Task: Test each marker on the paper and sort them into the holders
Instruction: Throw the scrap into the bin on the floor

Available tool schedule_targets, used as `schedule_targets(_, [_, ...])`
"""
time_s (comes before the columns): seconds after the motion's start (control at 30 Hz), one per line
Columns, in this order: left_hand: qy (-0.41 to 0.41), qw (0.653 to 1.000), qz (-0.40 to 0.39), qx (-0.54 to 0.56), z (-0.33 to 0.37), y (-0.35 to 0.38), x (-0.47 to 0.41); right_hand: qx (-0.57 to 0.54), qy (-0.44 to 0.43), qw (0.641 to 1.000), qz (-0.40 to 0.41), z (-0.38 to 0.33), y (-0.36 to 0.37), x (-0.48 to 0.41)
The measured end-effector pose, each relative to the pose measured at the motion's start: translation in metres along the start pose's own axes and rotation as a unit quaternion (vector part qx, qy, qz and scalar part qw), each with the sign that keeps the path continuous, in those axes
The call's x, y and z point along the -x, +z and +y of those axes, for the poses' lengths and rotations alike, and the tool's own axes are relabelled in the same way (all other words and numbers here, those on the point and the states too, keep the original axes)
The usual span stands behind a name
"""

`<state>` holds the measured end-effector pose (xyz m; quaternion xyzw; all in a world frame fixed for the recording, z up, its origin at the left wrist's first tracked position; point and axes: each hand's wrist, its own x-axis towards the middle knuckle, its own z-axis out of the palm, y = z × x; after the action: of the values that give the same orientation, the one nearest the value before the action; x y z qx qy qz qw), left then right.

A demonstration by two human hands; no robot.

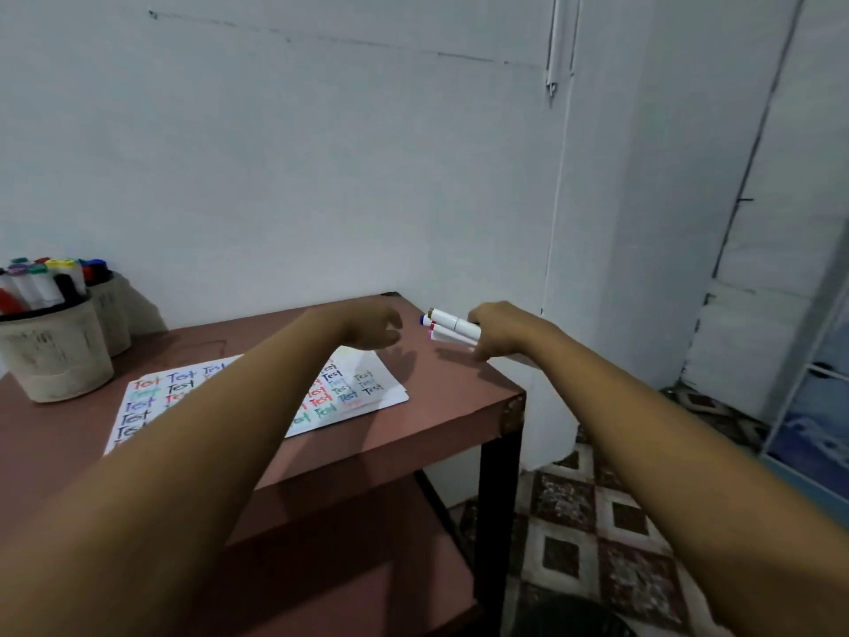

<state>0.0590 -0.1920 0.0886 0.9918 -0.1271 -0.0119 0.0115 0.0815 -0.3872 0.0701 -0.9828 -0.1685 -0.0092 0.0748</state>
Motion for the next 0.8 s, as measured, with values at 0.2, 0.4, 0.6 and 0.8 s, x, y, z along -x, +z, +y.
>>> schedule_targets(0.2, [0.04, 0.998, 0.004, -0.038, 0.052, 0.002, -0.018, 0.008, 0.062, 0.998, 0.007, 0.053, -0.009, 0.036])
schedule_targets(0.4, [0.096, 0.995, -0.004, -0.027, 0.116, 0.012, -0.035, 0.018, 0.133, 0.991, 0.008, 0.109, -0.015, 0.075])
schedule_targets(0.6, [0.152, 0.988, -0.016, -0.031, 0.175, 0.03, -0.055, 0.014, 0.189, 0.982, -0.007, 0.156, -0.001, 0.104])
schedule_targets(0.8, [0.196, 0.978, -0.053, -0.042, 0.223, 0.072, -0.075, 0.026, 0.226, 0.973, -0.048, 0.193, 0.028, 0.134])
